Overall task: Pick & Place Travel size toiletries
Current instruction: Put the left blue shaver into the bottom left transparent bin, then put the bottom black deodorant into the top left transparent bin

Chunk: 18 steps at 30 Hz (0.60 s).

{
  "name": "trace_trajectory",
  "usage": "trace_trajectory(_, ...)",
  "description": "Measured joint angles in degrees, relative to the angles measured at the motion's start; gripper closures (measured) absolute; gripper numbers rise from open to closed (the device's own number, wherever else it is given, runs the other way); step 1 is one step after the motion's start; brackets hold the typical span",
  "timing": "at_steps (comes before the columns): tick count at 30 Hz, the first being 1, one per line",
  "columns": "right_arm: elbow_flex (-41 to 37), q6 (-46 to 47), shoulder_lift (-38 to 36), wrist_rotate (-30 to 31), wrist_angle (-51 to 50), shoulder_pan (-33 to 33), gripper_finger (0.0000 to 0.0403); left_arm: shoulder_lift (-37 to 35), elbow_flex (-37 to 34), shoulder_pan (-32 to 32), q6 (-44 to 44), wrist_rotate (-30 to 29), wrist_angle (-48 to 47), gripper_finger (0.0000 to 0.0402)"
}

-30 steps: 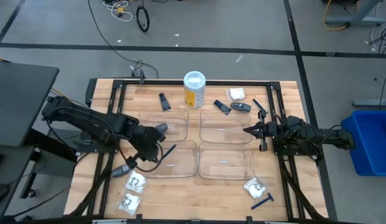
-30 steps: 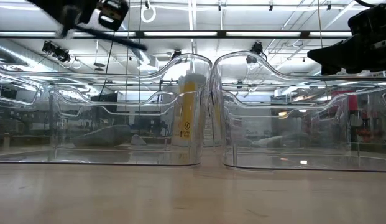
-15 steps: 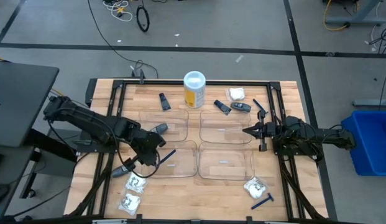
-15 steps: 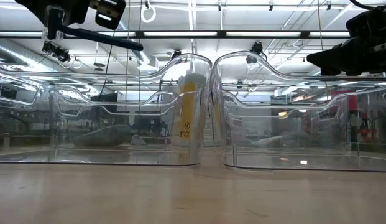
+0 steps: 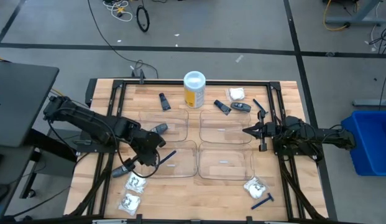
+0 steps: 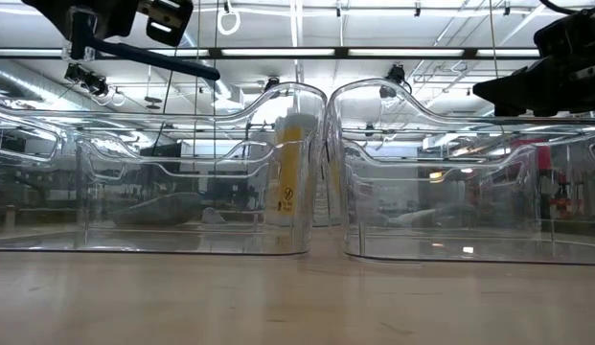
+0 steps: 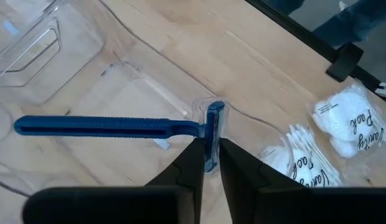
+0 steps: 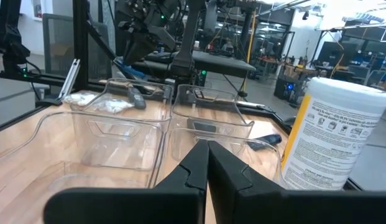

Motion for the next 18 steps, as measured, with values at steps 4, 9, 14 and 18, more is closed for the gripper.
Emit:
trace_trajectory(4, 0.0, 0.0, 0.0, 0.0, 0.0, 0.0, 0.039, 0.0, 0.0, 0.0, 0.0, -1.0, 0.0, 0.0312)
trace_trajectory(9, 0.0, 0.0, 0.0, 0.0, 0.0, 0.0, 0.039, 0.0, 0.0, 0.1, 0.0, -3.2, 0.0, 0.0278)
trace_trajectory(14, 0.0, 0.0, 0.0, 0.0, 0.0, 0.0, 0.039, 0.0, 0.0, 0.1, 0.0, -3.2, 0.0, 0.0264)
trace_trajectory(18, 0.0, 0.0, 0.0, 0.0, 0.0, 0.0, 0.039, 0.0, 0.0, 0.1, 0.0, -3.4, 0.0, 0.0263)
